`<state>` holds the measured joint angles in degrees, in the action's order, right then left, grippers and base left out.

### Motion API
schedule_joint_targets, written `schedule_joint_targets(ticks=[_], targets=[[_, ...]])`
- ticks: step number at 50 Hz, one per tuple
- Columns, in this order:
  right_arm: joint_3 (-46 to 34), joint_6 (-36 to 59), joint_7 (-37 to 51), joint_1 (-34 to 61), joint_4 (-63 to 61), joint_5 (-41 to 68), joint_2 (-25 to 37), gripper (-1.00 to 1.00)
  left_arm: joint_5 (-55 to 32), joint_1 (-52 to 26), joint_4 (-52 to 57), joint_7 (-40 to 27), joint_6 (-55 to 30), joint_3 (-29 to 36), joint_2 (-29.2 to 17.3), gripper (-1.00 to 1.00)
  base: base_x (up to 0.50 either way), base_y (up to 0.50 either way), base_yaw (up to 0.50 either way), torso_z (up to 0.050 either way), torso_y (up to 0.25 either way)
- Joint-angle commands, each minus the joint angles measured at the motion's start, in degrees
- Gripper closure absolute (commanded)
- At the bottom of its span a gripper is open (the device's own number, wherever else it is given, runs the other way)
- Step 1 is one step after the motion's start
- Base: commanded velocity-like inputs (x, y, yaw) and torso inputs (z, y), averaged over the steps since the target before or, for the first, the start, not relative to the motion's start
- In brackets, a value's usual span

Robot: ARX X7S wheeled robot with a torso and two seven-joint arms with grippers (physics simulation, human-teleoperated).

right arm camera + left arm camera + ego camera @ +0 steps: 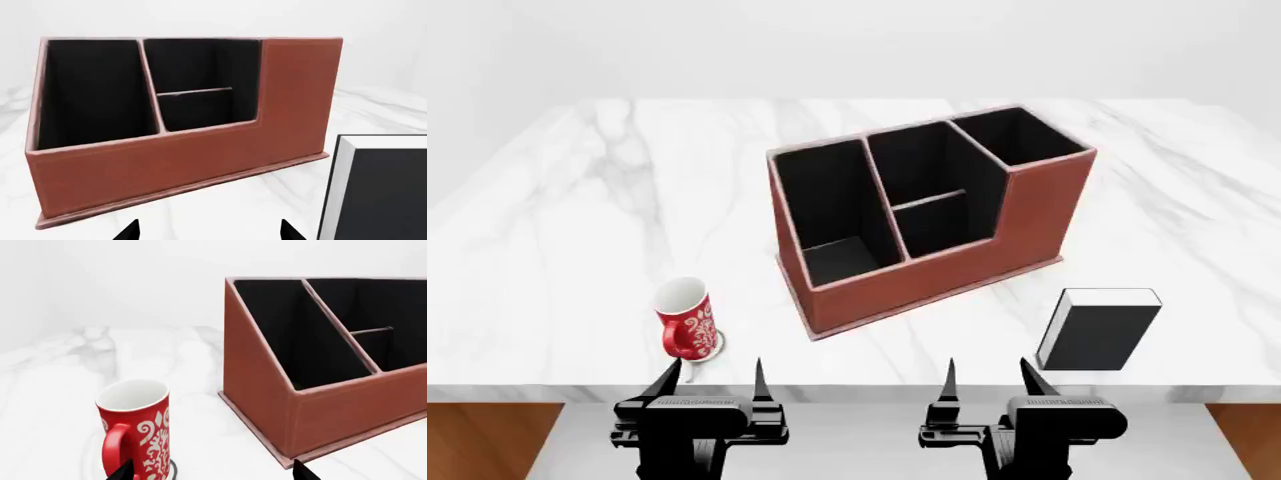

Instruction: Pick up the book and place it in the left compartment of the caddy.

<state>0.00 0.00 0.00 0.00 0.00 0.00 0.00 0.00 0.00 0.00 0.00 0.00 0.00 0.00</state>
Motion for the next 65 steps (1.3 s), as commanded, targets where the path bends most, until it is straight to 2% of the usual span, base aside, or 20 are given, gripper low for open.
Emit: schedule_joint_targets(ticks=[1,16,19,23,25,29,36,65], targets=[[-1.21,0.57,1.86,0.14,-0.02,0.00,0.87,-1.00,-0.84,0.16,0.08,-1.20,0.15,0.87,-0.94,-1.00,0.00,0.00,0.00,0.000,0.000],[-4.52,2.06,4.08,-0.58,-2.00,2.31,3.16,-1.00,-3.31,0.53,0.99,-3.83,-0.53,2.89,-3.25,-1.00,0.00,0.00,0.00,0.000,0.000],[-5.08,4.82,4.22,-0.28,-4.64,2.48,3.70,-1.00,-3.65,0.14,3.86,-4.18,-4.11,3.20,-3.79,-1.00,0.00,0.00,0.00,0.000,0.000],[-5.28,21.22,4.53,3.23,-16.98,2.99,4.88,-1.00,-4.94,-3.16,16.17,-5.05,-19.79,2.95,-5.56,-1.00,0.00,0.00,0.00,0.000,0.000],[-3.71,35.40,4.07,7.96,-26.83,6.18,5.59,-1.00,-5.39,-6.30,22.85,-5.92,-28.17,2.34,-6.56,-1.00,0.00,0.00,0.00,0.000,0.000],[-1.38,44.30,3.57,13.31,-31.85,9.85,5.84,-1.00,-5.13,-9.40,27.75,-6.38,-34.89,2.99,-7.96,-1.00,0.00,0.00,0.00,0.000,0.000],[-1.70,42.57,4.77,15.12,-30.44,8.81,6.56,-1.00,-5.73,-9.67,27.03,-6.65,-34.46,2.51,-8.22,-1.00,0.00,0.00,0.00,0.000,0.000],[-1.10,47.62,6.51,18.93,-33.57,10.97,8.34,-1.00,-6.16,-10.59,28.80,-8.24,-35.62,3.01,-9.82,-1.00,0.00,-0.02,0.00,0.000,0.000]])
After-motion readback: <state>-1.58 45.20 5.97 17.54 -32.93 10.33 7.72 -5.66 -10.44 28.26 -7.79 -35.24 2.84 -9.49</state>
